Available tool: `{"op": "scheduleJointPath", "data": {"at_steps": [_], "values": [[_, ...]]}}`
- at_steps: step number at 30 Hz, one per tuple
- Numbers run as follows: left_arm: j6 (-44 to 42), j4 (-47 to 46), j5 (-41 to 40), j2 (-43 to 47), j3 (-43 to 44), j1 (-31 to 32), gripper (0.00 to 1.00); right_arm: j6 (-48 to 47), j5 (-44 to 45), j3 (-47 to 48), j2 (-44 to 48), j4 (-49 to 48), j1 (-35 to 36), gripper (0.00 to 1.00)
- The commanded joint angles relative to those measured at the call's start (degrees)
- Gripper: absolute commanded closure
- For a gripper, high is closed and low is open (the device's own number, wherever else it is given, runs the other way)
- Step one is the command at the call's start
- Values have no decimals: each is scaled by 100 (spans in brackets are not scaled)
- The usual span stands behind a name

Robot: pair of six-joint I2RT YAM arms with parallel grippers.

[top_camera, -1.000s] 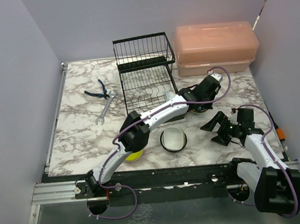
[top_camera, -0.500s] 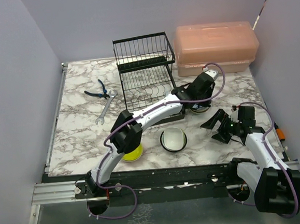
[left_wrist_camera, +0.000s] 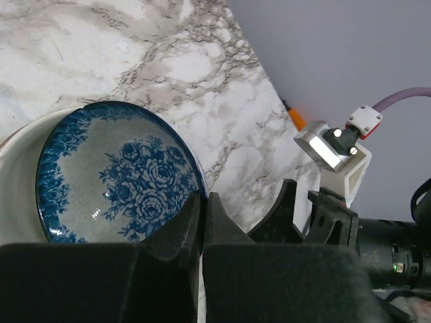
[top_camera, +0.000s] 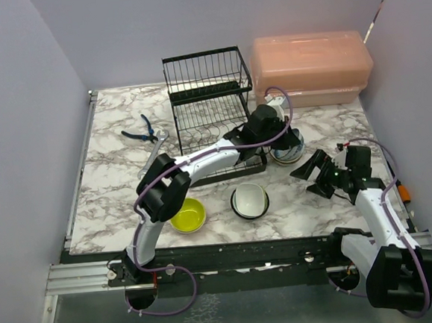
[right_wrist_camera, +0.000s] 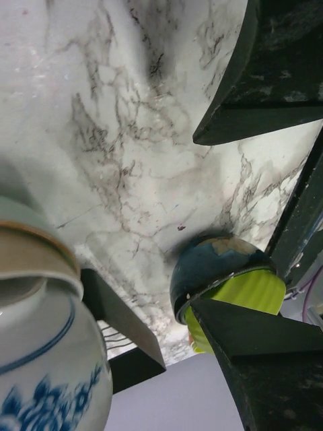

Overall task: Load the bowls into the dish rack
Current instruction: Pick up the bowl from the center of the board.

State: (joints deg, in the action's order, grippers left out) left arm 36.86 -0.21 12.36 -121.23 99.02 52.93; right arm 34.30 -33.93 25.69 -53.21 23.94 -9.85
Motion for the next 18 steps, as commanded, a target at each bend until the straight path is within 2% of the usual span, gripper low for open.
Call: {"op": "scheduleJointPath", "data": {"at_steps": [1, 13, 18], "values": [[1128, -2025, 896, 545, -678, -199, 100, -252, 36, 436, 133, 235, -26, 0], [1590, -2397, 940, 806, -832, -387, 100, -868, 640, 1383, 341, 485, -25, 0], [1878, -2451, 672, 1026, -958, -447, 100, -964, 917, 1724, 240, 439, 2, 0]]}}
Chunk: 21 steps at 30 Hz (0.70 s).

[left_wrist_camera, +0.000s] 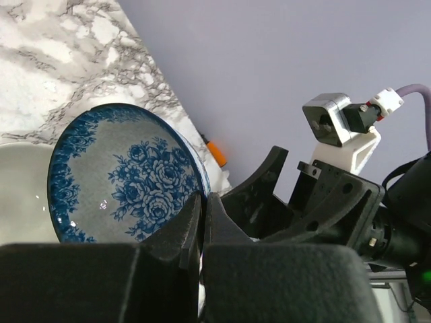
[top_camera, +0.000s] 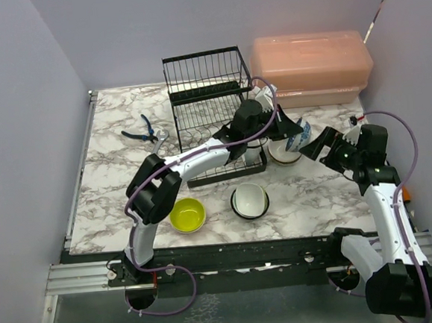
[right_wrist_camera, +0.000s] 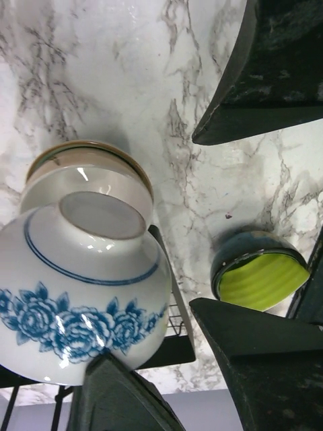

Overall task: Load the bowls into the dish rack
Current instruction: Pick up the bowl from the center of the board, then place the bowl in the dish rack.

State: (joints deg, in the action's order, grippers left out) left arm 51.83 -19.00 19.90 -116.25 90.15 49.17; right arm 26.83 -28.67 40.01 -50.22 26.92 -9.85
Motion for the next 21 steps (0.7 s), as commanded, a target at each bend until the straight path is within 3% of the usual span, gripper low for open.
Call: {"op": "scheduleJointPath", "data": {"at_steps": [1, 5, 12, 21], "values": [[435, -577, -166, 592, -118, -79, 100, -219, 442, 365, -89, 128, 36, 0], [611, -578, -511, 908, -392, -117, 100, -230, 738, 634, -188, 20, 434, 0], [894, -578, -993, 1416, -934, -255, 100, -239, 1987, 1070, -344, -171, 1970, 0], [1090, -534, -1486, 2114, -1644, -394, 100, -587, 3370, 1500, -925, -745, 3384, 0]]}}
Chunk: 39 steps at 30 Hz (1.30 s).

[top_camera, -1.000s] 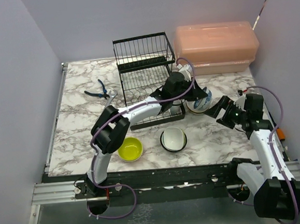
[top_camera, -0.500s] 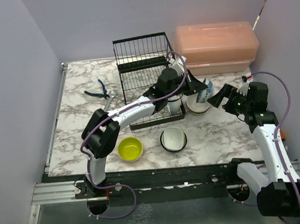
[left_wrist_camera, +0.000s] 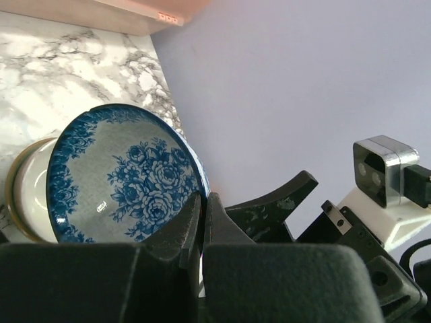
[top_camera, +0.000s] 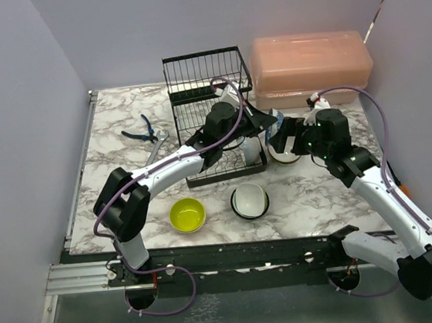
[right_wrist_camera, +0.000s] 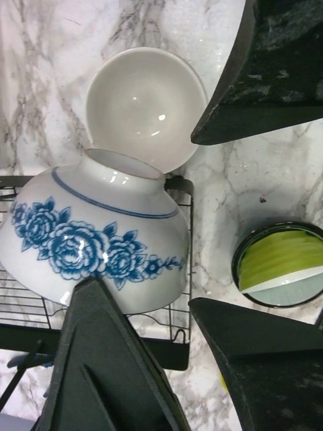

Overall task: Load the bowls into the dish rack
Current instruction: Place the bowl in the dish rack.

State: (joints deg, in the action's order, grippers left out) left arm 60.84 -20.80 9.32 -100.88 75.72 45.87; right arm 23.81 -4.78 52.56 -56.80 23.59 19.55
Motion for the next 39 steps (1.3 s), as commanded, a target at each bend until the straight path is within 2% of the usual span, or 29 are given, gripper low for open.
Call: {"op": "scheduleJointPath", "data": {"at_steps": [1, 6, 12, 19, 24, 33, 35, 39], "values": [[198, -322, -508, 674, -278, -86, 100, -338, 1095, 310, -364, -485, 581, 0], [199, -52, -885, 1181, -659, -188, 100, -596, 1629, 680, -940, -812, 1327, 0], [222, 141, -1356, 1842, -1168, -346, 100, -673, 2112, 889, -1521, -1142, 1771, 2], [393, 307, -1400, 2260, -1540, -545, 100, -1032, 2464, 846, -1755, -1723, 2307, 17], [521, 321, -1374, 2377, -1710, -645, 100, -1202, 2407, 718, -1743, -2054, 2479, 41], [749, 316, -1143, 2254, -1871, -772, 100, -1313, 2325, 605, -1720, -2064, 2510, 92], [754, 321, -1118, 2233, -1901, -789, 100, -1280, 2317, 604, -1741, -2034, 2510, 97], [721, 313, -1115, 2243, -2015, -822, 100, -1219, 2255, 621, -1809, -1975, 2510, 94]]}}
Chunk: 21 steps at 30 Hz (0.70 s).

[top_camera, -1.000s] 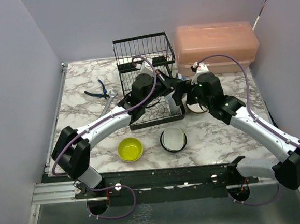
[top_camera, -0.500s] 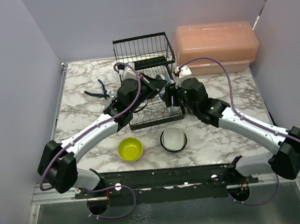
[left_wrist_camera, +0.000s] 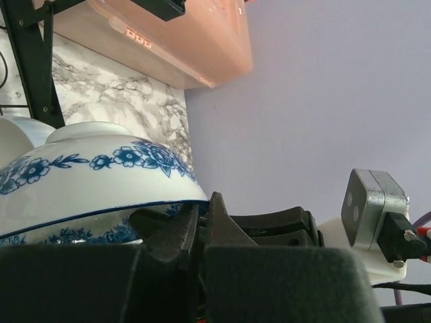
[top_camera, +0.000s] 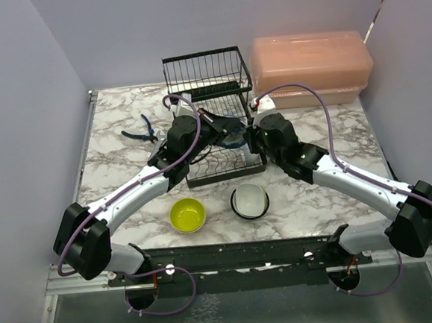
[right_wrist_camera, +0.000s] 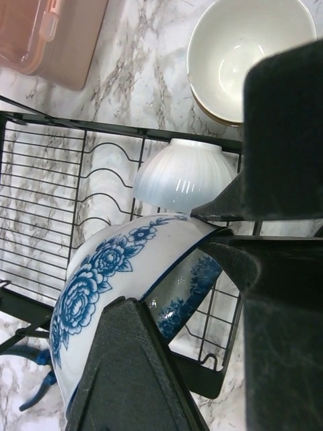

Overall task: Load the bowls into the dish rack
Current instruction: Place the bowl in the dish rack.

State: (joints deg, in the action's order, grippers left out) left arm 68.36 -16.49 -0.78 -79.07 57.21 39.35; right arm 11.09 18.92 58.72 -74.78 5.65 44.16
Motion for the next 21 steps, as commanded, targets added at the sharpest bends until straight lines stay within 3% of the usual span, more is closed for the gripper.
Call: {"op": "scheduleJointPath", "data": {"at_steps": [1, 6, 11, 14, 17, 21], "values": [[-54, -117, -114, 71, -201, -185, 100, 97, -124, 9, -12, -169, 49, 92], [-289, -72, -132, 140, -379, -279, 100, 257, -468, 2, 5, -67, 49, 71], [-610, -90, 71, 136, -522, -429, 100, 684, -857, -186, 121, 54, 49, 32], [-893, -187, 405, 144, -627, -521, 100, 919, -977, -293, 258, 168, 41, 17], [-1162, -367, 759, 170, -753, -621, 100, 1062, -1299, -361, 399, 250, -25, 7], [-1584, -543, 1348, 140, -825, -736, 100, 1250, -2247, -332, 460, 351, -309, 2]]}}
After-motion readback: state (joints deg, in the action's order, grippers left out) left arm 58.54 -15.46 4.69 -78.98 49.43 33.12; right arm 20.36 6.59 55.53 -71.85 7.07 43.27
